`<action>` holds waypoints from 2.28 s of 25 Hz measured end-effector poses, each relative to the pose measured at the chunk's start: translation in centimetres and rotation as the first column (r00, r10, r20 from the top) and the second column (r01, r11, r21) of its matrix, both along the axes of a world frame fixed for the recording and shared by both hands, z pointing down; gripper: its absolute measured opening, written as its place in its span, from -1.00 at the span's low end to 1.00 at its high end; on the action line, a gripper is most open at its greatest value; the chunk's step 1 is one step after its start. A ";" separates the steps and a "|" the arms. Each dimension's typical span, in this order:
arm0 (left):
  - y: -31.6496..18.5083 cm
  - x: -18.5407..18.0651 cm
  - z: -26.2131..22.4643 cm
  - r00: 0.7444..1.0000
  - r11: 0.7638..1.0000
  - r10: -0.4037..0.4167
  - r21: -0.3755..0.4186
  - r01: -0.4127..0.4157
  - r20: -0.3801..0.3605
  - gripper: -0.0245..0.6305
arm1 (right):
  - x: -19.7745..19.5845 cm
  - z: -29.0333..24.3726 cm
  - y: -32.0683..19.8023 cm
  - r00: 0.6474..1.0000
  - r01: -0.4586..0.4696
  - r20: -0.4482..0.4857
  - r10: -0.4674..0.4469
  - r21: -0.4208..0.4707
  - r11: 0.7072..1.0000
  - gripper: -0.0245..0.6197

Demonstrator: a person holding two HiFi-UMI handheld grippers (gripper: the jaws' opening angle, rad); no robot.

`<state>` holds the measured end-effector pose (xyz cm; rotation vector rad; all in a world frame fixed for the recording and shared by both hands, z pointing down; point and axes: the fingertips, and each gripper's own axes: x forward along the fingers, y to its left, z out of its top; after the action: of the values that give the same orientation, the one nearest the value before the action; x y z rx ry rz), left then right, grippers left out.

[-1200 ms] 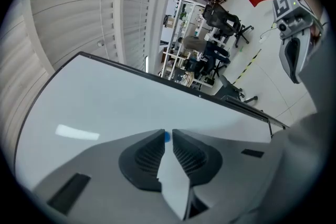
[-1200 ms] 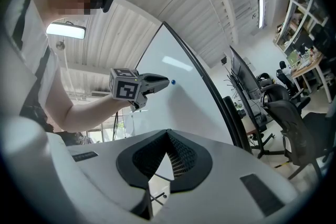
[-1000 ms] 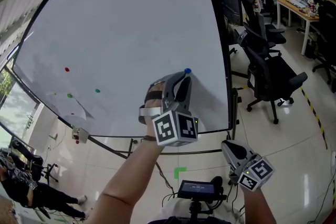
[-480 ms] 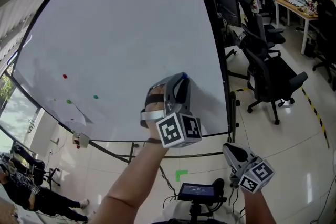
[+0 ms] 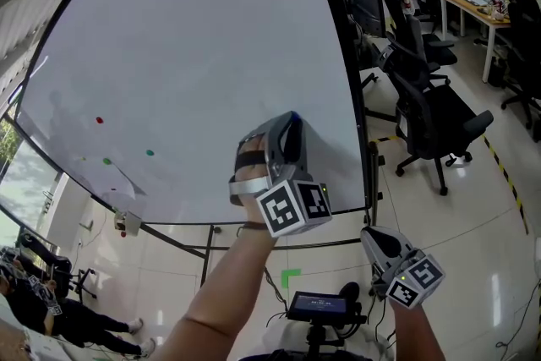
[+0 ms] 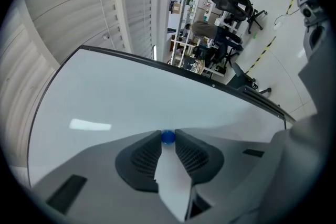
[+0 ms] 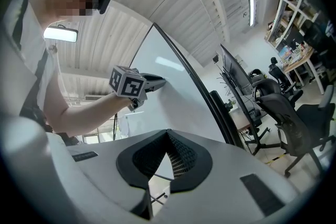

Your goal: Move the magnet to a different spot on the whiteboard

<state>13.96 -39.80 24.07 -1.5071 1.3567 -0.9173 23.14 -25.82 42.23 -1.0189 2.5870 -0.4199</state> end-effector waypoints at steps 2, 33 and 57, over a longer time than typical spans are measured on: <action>0.2 -0.2 0.0 1.000 1.000 0.013 -0.002 -0.013 -0.022 -0.60 | -0.1 0.1 0.1 1.000 -0.001 -0.001 0.001 -0.004 1.000 -0.83; 12.8 -6.0 6.6 0.748 0.882 0.228 -0.193 -0.430 -0.623 -0.59 | -2.0 -1.0 8.9 0.995 0.026 -0.100 -0.024 0.018 0.999 -0.83; 27.9 -16.4 18.1 0.460 0.778 -0.013 -0.298 -0.553 -0.888 -0.59 | -10.3 0.7 18.1 0.984 0.138 -0.112 -0.139 -0.017 0.990 -0.83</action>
<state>-2.48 -11.95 42.19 -2.8414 1.4346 -0.2609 12.85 -7.71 42.94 -0.8929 2.7703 -0.4193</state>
